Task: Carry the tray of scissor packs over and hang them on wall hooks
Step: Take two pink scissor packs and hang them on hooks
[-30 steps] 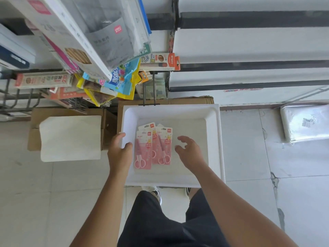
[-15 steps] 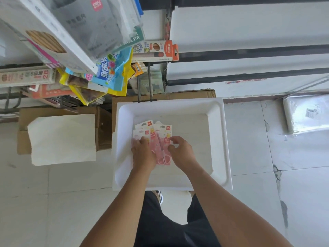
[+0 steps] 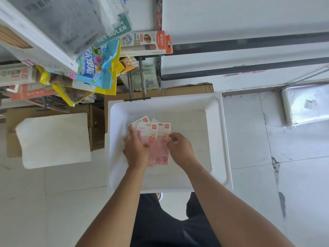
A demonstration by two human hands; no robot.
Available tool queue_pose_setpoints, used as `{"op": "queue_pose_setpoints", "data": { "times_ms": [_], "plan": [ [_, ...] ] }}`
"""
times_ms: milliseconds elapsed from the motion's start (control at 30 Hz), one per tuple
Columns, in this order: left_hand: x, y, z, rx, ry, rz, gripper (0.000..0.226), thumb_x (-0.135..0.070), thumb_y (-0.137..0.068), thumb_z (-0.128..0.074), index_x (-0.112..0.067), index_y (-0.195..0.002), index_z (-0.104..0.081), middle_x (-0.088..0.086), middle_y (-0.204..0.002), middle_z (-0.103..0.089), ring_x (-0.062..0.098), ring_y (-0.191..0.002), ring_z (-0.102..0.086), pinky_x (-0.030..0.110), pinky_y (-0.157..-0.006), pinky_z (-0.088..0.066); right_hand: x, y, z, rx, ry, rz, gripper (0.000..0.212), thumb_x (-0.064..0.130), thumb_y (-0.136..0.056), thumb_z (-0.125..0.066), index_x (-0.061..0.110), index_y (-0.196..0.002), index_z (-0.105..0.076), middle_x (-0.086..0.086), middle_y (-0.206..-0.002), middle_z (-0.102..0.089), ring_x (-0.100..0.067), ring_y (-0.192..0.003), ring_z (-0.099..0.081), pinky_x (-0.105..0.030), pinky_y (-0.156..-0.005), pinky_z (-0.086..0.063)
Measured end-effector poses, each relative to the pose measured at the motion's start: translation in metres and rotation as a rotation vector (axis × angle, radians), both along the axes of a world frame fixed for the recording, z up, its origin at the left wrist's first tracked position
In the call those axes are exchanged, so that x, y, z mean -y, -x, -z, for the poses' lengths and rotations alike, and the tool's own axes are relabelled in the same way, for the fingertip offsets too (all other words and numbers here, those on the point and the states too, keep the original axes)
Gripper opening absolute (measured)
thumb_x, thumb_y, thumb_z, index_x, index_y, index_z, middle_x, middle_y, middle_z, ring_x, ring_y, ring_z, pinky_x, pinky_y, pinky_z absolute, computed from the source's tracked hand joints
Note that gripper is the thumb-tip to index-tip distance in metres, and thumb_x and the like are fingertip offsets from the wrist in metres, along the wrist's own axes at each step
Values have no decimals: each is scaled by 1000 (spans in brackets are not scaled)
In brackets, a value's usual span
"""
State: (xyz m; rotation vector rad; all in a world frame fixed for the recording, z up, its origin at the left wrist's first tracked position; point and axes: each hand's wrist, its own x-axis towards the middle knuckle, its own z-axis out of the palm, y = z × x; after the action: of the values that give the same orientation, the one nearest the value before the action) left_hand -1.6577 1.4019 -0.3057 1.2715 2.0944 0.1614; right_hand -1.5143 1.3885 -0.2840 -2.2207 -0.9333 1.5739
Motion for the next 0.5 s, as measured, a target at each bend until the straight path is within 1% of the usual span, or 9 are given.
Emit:
{"op": "queue_pose_setpoints", "data": {
  "times_ms": [33, 67, 133, 167, 233, 300, 367, 433, 500],
  "plan": [
    [-1, 2, -4, 40, -2, -47, 71, -13, -84, -74, -14, -145, -39, 19, -126, -53, 37, -114, -59, 48, -86, -57, -1, 1, 0, -3, 0, 6, 40, 16, -96, -53, 16, -136, -57, -3, -130, -63, -22, -111, -62, -25, -78, -42],
    [-1, 5, -10, 97, -13, -94, 56, -8, -84, -74, -11, -135, -51, 17, -119, -57, 36, -107, -63, 39, -75, -60, -1, 2, 0, -5, -6, 14, 39, 16, -96, -53, 16, -135, -58, -3, -128, -64, -22, -109, -63, -25, -78, -43],
    [1, 10, -25, 226, -22, -175, 26, -4, -86, -69, -9, -112, -67, 10, -105, -67, 24, -91, -68, 17, -54, -50, -1, 5, -1, -11, -18, 27, 38, 15, -96, -53, 15, -133, -59, -2, -126, -66, -22, -107, -64, -26, -78, -47],
    [2, 12, -34, 293, -26, -209, 20, -6, -88, -68, -10, -107, -68, 6, -102, -70, 18, -86, -68, 13, -51, -45, -2, 8, -3, -11, -18, 26, 38, 14, -96, -52, 15, -132, -60, -2, -125, -66, -23, -107, -64, -27, -80, -49],
    [5, 19, -48, 423, -40, -265, 19, -10, -89, -68, -14, -108, -67, 2, -102, -73, 14, -85, -69, 16, -55, -49, -5, 13, -4, -6, -17, 11, 40, 12, -95, -50, 14, -133, -60, -2, -123, -67, -21, -103, -64, -25, -78, -46],
    [10, 28, -62, 513, -50, -324, 21, -15, -89, -71, -17, -109, -66, -1, -106, -75, 18, -90, -73, 30, -65, -60, -8, 22, -3, 25, -12, -25, 42, 12, -92, -49, 15, -132, -61, -3, -121, -67, -21, -97, -62, -24, -75, -44],
    [16, 38, -73, 572, -53, -402, 24, -19, -88, -74, -21, -111, -67, -3, -108, -76, 20, -91, -75, 40, -70, -64, -9, 34, -1, 58, -5, -83, 40, 25, -88, -50, 16, -124, -63, -7, -116, -66, -25, -92, -63, -29, -75, -49],
    [19, 47, -81, 629, -68, -465, 25, -18, -88, -75, -20, -112, -67, -2, -107, -77, 18, -88, -77, 33, -64, -62, -8, 47, 2, 118, 10, -190, 45, 37, -85, -50, 12, -122, -59, -12, -118, -61, -33, -103, -61, -39, -82, -53],
    [19, 55, -88, 680, -80, -511, 27, -15, -88, -74, -17, -113, -67, -1, -105, -77, 13, -83, -77, 24, -55, -56, -6, 57, 6, 234, 33, -337, 52, 34, -91, -55, 7, -134, -47, -15, -130, -50, -37, -118, -51, -43, -95, -46]
  ]
}}
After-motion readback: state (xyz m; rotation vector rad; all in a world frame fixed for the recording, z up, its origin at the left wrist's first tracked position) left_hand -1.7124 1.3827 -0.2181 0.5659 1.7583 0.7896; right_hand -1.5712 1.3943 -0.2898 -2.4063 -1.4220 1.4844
